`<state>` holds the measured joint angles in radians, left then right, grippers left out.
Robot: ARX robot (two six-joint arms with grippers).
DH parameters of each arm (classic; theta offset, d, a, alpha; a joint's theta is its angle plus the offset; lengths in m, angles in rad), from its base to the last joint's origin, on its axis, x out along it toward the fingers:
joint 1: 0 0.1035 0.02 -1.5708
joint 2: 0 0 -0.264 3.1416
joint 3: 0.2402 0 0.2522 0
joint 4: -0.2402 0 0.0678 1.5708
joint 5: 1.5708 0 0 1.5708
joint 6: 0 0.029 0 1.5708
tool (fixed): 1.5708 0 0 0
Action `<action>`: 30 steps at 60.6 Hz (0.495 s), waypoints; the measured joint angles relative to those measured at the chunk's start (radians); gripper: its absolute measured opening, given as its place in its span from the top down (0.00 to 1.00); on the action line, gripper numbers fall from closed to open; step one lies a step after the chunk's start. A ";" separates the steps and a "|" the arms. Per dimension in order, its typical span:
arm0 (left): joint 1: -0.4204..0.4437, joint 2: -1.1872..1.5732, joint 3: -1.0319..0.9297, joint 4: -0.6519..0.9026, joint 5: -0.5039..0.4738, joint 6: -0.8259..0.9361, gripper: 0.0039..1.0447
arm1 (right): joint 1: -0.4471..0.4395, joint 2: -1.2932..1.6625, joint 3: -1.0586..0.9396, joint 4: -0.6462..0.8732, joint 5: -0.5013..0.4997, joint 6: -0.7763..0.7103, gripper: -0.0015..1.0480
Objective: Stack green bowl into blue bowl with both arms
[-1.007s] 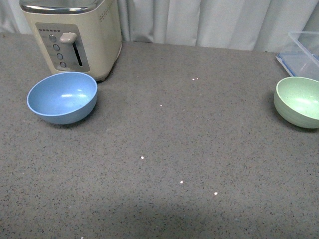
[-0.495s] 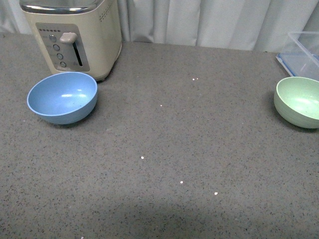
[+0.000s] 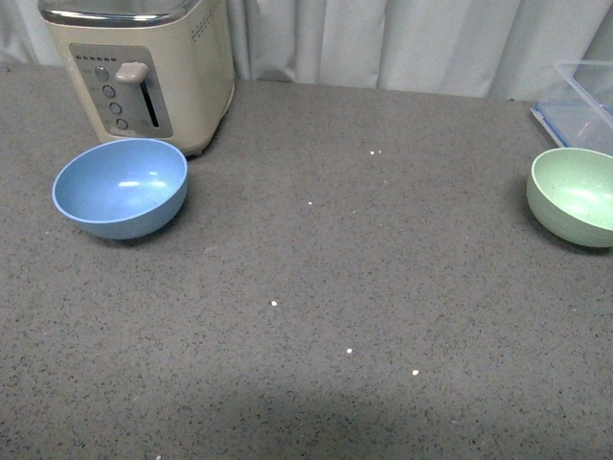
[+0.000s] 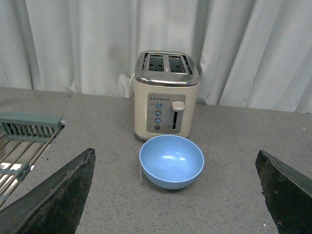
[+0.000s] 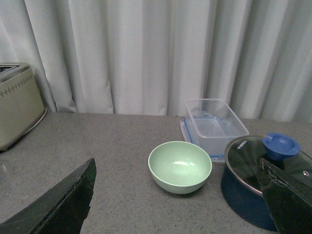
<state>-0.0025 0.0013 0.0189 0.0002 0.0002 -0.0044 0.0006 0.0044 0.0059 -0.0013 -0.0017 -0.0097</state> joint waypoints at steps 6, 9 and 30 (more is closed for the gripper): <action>-0.035 0.047 0.020 -0.066 -0.134 -0.038 0.06 | 0.000 0.000 0.000 0.000 0.000 0.000 0.09; -0.037 0.193 0.023 -0.011 -0.225 -0.093 0.06 | 0.000 0.000 0.000 0.000 0.002 0.000 0.09; -0.093 1.223 0.388 0.446 -0.229 -0.296 0.06 | 0.000 0.000 0.000 0.000 0.000 0.000 0.09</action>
<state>-0.0959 1.2247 0.4065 0.4465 -0.2283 -0.3000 0.0006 0.0044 0.0063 -0.0013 -0.0013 -0.0097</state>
